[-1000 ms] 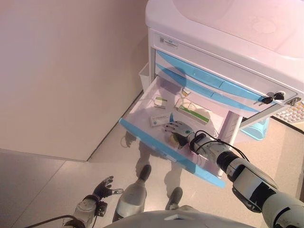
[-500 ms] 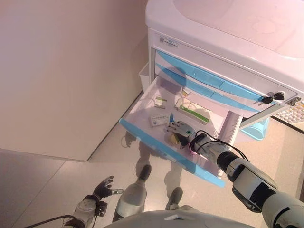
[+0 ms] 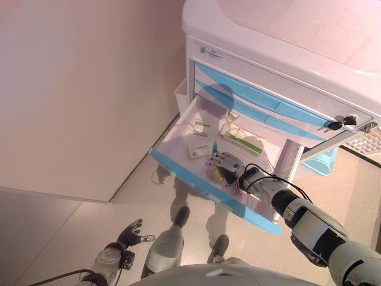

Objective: Open the drawer and pick up the medicine

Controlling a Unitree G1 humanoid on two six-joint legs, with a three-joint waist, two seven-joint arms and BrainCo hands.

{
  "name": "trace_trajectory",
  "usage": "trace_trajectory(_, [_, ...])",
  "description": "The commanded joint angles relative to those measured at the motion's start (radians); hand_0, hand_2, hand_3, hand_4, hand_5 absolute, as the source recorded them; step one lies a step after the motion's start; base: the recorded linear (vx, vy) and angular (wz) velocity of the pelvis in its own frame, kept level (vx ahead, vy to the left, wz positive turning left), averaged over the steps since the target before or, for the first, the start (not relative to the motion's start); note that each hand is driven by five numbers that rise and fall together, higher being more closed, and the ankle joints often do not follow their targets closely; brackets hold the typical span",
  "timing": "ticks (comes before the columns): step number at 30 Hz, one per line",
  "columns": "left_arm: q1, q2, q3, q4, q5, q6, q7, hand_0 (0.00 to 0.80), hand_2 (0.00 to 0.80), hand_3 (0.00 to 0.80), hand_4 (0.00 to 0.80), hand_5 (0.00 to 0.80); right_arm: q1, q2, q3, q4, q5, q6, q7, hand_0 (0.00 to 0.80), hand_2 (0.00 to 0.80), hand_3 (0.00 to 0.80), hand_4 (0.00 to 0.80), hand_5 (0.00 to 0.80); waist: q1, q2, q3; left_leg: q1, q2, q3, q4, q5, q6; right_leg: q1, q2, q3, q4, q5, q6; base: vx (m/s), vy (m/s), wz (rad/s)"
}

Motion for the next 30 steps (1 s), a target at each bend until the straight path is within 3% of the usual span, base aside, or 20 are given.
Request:
trace_trajectory(1, [-0.029,0.018,-0.022,0.008,0.023,-0.008,-0.001,0.000,0.000,0.000,0.000,0.000,-0.035,0.007,0.058,-0.019,-0.010,-0.017,-0.002,0.499,0.499,0.499,0.499,0.499,0.019,-0.012,0.014,0.017,-0.061,-0.002,0.017,-0.099,0.042,-0.046,-0.030,0.044,0.075,0.018,0.027,0.000,0.000,0.00])
trace_trajectory(2, [-0.028,0.017,-0.022,0.008,0.023,-0.009,-0.001,0.000,0.000,0.000,0.000,0.000,-0.033,0.008,0.058,-0.019,-0.013,-0.019,-0.004,0.687,0.687,0.687,0.687,0.687,0.019,-0.012,0.014,0.017,-0.061,-0.002,0.017,-0.099,0.043,-0.046,-0.030,0.045,0.076,0.018,0.027,0.000,0.000,0.00])
trace_trajectory(3, [-0.027,0.017,-0.022,0.009,0.023,-0.010,0.000,0.000,0.000,0.000,0.000,0.000,-0.032,0.010,0.059,-0.019,-0.013,-0.020,-0.002,0.800,0.800,0.800,0.800,0.800,0.020,-0.012,0.014,0.017,-0.061,-0.002,0.017,-0.099,0.042,-0.047,-0.030,0.045,0.077,0.018,0.027,0.000,0.000,0.00])
trace_trajectory(22, [-0.027,0.021,-0.012,0.012,0.030,-0.005,-0.001,0.000,0.000,0.000,0.000,0.000,-0.030,-0.001,0.055,-0.035,-0.027,-0.023,0.006,0.800,0.800,0.800,0.800,0.800,0.018,-0.030,0.009,0.022,-0.057,-0.001,0.016,-0.102,0.042,-0.041,-0.027,0.050,0.075,0.018,0.029,0.000,0.000,0.00])
trace_trajectory(23, [-0.027,0.021,-0.012,0.010,0.030,-0.002,0.000,0.000,0.000,0.000,0.000,0.000,-0.028,-0.004,0.054,-0.037,-0.031,-0.023,0.009,0.480,0.480,0.480,0.480,0.480,0.017,-0.032,0.008,0.023,-0.057,0.000,0.017,-0.103,0.043,-0.041,-0.027,0.051,0.075,0.018,0.029,0.000,0.000,0.00])
trace_trajectory(25, [-0.026,0.022,-0.011,0.011,0.032,-0.001,0.001,0.000,0.000,0.000,0.000,0.000,-0.024,-0.006,0.053,-0.037,-0.029,-0.026,0.013,0.000,0.000,0.000,0.000,0.000,0.017,-0.036,0.006,0.024,-0.057,0.001,0.016,-0.104,0.043,-0.040,-0.026,0.052,0.075,0.018,0.029,0.000,0.000,0.00])
trace_trajectory(30, [-0.026,0.024,-0.010,0.007,0.036,0.001,0.001,0.000,0.000,0.000,0.000,0.000,-0.012,-0.004,0.053,-0.036,-0.027,-0.035,0.018,0.000,0.000,0.000,0.000,0.000,0.018,-0.040,0.006,0.028,-0.056,0.000,0.016,-0.104,0.043,-0.037,-0.024,0.052,0.074,0.018,0.028,0.000,0.000,0.00])
